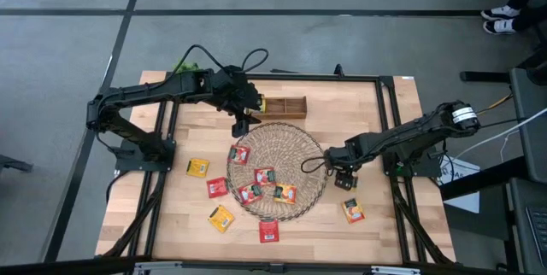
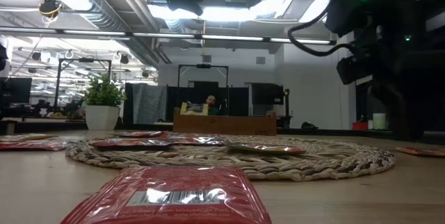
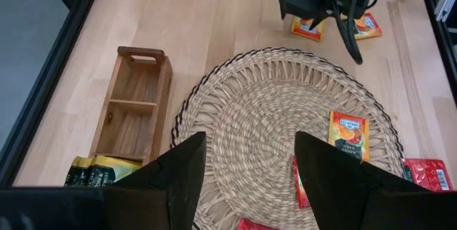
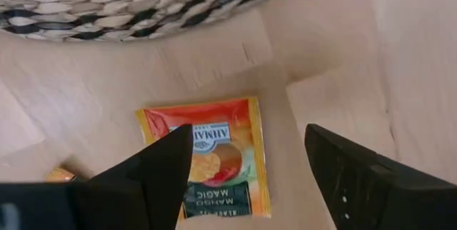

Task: Pick & Place Tea
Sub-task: Put the orange tea bag into the middle of the wooden organizer

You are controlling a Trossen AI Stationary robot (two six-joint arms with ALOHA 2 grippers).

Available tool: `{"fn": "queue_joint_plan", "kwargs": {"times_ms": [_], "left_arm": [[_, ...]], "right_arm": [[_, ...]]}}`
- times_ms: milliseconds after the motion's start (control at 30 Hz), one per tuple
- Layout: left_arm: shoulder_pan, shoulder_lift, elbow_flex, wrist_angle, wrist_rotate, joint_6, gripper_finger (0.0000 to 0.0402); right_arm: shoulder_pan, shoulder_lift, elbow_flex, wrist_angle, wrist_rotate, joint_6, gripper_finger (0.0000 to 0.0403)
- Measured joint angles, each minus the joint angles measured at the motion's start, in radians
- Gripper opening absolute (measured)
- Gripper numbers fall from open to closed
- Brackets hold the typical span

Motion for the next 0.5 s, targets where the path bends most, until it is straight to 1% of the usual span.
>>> {"fn": "queue_joint_plan", "kwargs": {"times_ms": [300,500], "left_arm": [[0.000,0.000,0.000,0.000,0.000,-0.001,0.0210],[0.000,0.000,0.000,0.000,0.000,-0.001,0.0210]], "right_arm": [[0.000,0.085,0.004,0.026,-0.007,-0.036,0.0271],[0.000,0.104,0.004,0.051,-0.013,-0.040,0.0271]]}}
